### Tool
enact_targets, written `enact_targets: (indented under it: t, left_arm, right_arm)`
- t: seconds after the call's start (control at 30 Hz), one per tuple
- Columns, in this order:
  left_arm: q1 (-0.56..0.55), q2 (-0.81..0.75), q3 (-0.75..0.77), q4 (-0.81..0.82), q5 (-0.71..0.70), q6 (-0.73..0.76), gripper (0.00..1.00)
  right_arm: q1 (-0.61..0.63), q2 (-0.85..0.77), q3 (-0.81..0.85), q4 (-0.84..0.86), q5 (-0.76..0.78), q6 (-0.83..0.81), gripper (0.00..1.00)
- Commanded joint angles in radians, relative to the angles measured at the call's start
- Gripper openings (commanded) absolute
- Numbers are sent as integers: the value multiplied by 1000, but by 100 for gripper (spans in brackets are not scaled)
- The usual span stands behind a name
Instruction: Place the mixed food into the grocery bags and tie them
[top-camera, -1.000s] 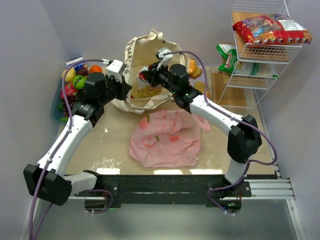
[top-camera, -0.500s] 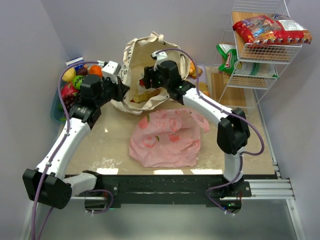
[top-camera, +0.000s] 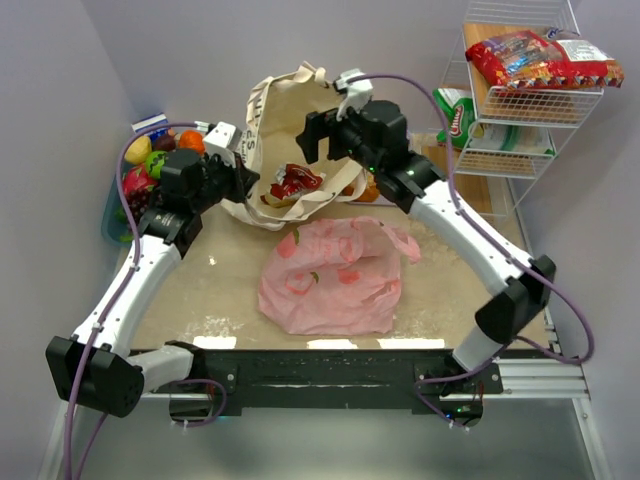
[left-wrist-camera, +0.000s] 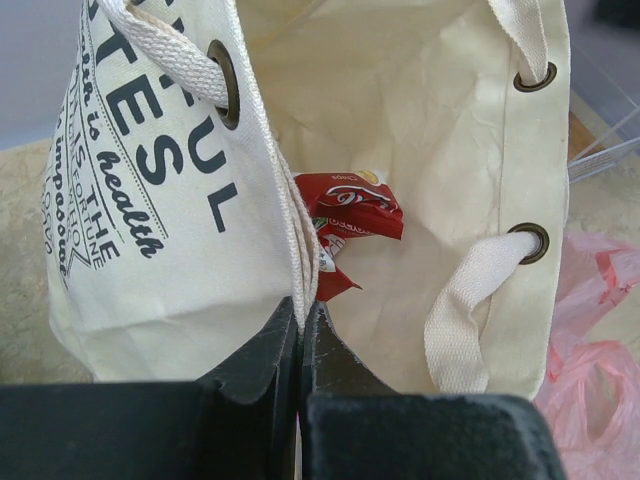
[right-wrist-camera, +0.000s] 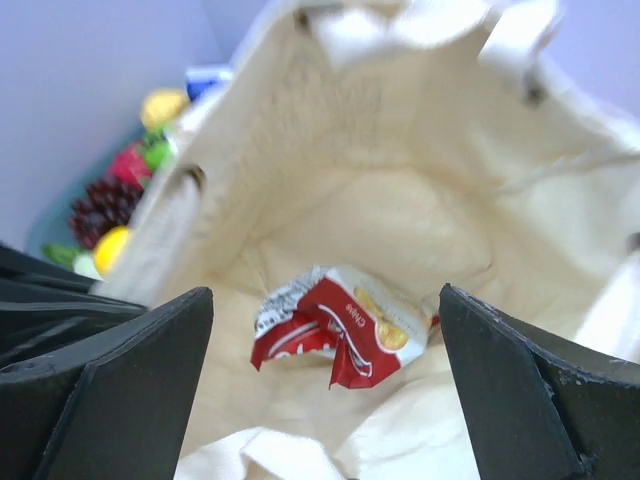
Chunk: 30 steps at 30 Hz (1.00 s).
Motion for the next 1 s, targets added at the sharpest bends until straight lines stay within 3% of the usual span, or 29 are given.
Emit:
enact_targets:
  t: [0.0,0.07,0.33,0.57,0.7,0.97]
  left_arm:
    - [5,-5,8,83,5,-3,0]
    - [7,-4,8,83,3,-3,0]
    - [5,13,2,85,-24,9,0]
    - [5,11,-1,86,-3,5,0]
    - [5,18,2,82,-12,9,0]
    - [5,4,2,83,-6,6,0]
  right_arm:
    - [-3,-146,14,-15,99,-62,99]
    - [-4,-157,63,-81,153,-97,99]
    - [-9,-198,304,-368,602,-260,99]
    - [-274,-232,397,-391,745,-301,99]
    - [-449,-177,491,-428,654,-291,99]
    - [-549,-22,721,-510,563,-302,99]
